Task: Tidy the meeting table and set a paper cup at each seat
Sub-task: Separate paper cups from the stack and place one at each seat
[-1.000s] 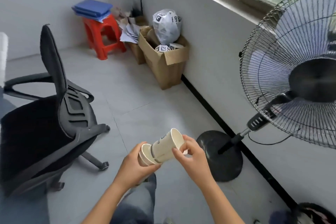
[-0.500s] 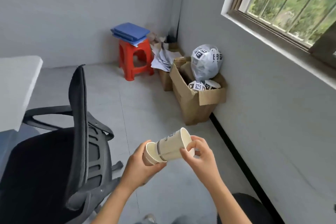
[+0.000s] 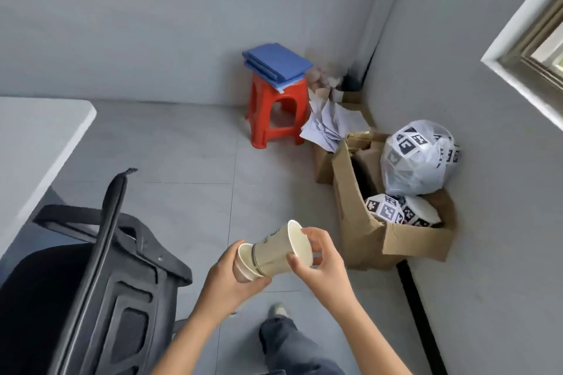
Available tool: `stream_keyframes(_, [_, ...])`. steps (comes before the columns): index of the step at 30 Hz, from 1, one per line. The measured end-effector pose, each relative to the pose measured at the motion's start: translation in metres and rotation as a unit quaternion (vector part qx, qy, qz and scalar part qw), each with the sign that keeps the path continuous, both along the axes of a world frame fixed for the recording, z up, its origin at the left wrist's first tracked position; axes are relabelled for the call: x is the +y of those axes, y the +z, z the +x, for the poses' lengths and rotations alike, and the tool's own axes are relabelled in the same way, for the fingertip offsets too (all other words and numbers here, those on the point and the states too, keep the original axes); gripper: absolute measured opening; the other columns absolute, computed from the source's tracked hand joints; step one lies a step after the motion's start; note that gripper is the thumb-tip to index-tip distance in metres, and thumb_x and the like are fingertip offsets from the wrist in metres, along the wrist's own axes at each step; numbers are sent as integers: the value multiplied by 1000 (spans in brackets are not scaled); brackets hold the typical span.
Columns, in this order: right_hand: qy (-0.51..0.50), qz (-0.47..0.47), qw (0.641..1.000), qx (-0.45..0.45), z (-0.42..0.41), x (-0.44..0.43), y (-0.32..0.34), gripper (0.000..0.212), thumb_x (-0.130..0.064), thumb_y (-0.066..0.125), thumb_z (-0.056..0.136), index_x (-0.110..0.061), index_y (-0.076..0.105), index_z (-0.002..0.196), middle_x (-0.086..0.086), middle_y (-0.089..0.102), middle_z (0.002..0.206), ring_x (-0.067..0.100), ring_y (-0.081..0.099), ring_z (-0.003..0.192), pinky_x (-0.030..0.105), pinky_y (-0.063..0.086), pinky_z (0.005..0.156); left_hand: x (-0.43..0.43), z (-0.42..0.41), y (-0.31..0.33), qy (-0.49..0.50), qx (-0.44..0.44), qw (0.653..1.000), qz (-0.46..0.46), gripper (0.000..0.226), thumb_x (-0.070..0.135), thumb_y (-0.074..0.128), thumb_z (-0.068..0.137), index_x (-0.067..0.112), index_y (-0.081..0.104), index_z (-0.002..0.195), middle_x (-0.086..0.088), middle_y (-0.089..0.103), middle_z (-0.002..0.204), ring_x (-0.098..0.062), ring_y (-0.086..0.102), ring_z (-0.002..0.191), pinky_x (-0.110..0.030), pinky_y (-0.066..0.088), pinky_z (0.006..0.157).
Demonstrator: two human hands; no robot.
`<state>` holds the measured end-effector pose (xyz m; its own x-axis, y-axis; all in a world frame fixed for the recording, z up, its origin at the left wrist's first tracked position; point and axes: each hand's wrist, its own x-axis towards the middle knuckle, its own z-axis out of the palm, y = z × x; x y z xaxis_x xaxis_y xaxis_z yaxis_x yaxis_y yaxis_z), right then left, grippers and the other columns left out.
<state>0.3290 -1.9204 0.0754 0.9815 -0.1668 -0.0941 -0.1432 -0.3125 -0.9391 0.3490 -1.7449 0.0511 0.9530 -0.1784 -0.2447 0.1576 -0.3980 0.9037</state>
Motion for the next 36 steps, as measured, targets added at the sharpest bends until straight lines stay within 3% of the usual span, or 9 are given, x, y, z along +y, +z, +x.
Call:
stream_keyframes(4, [73,21,997,-8,89,-17,17,45,-45,62,58,-33,51,99,-9,57,105,-3,53,91,5,44,67,-21,65,18,55,-18,998,14,54,27,83,58,47,45,90,29,58,98,12,52,91,-2,42,69])
stream_keyframes(9, [200,50,978,-15,200,2,49,34,-29,62,63,-35,48,93,-20,56,93,-14,52,79,3,42,64,-18,127,35,198,-16,980,-2,57,52,71,45,45,47,96,18,65,92,9,57,90,-7,45,71])
stream_keyframes(13, [275,62,959,-28,267,40,64,37,-29,60,63,-32,48,98,-22,54,92,-16,50,78,3,42,64,9,170,56,284,-39,958,-17,66,56,69,43,42,47,103,20,61,100,14,55,93,-3,44,72])
stream_keyframes(17, [337,93,936,-46,325,92,78,39,-30,60,64,-29,50,101,-19,53,92,-14,50,76,4,42,64,45,209,75,353,-78,932,-18,79,57,68,43,34,48,116,16,61,110,1,57,103,-17,47,84])
stream_keyframes(20, [392,111,911,-56,368,143,93,33,-31,59,65,-38,47,95,-19,53,93,-16,50,74,4,43,63,81,235,86,434,-108,894,-44,65,54,69,41,48,47,102,18,62,105,12,57,96,-11,45,75])
stream_keyframes(22, [430,112,893,-66,391,181,101,33,-31,60,65,-39,47,93,-19,54,94,-13,51,75,6,44,64,109,251,91,482,-118,866,-58,68,53,69,40,46,49,104,18,62,106,12,57,94,-12,43,75])
stream_keyframes(27, [501,112,855,-66,433,260,106,34,-32,62,63,-39,48,94,-21,54,97,0,53,84,9,45,64,160,284,94,585,-117,800,-58,73,40,74,50,28,48,118,18,59,106,2,55,101,-17,46,78])
stream_keyframes(31, [560,111,820,-43,451,303,97,35,-30,65,65,-43,46,92,-21,53,95,2,52,85,8,45,63,180,288,86,660,-75,746,-51,88,50,73,45,26,45,125,10,59,110,-11,57,101,-24,44,81])
stream_keyframes(36, [627,113,771,-14,477,357,87,39,-15,66,79,-43,44,92,-21,50,97,4,51,89,4,45,63,198,286,78,754,-48,655,13,68,21,78,69,20,43,128,-1,57,107,-21,55,99,-27,41,82])
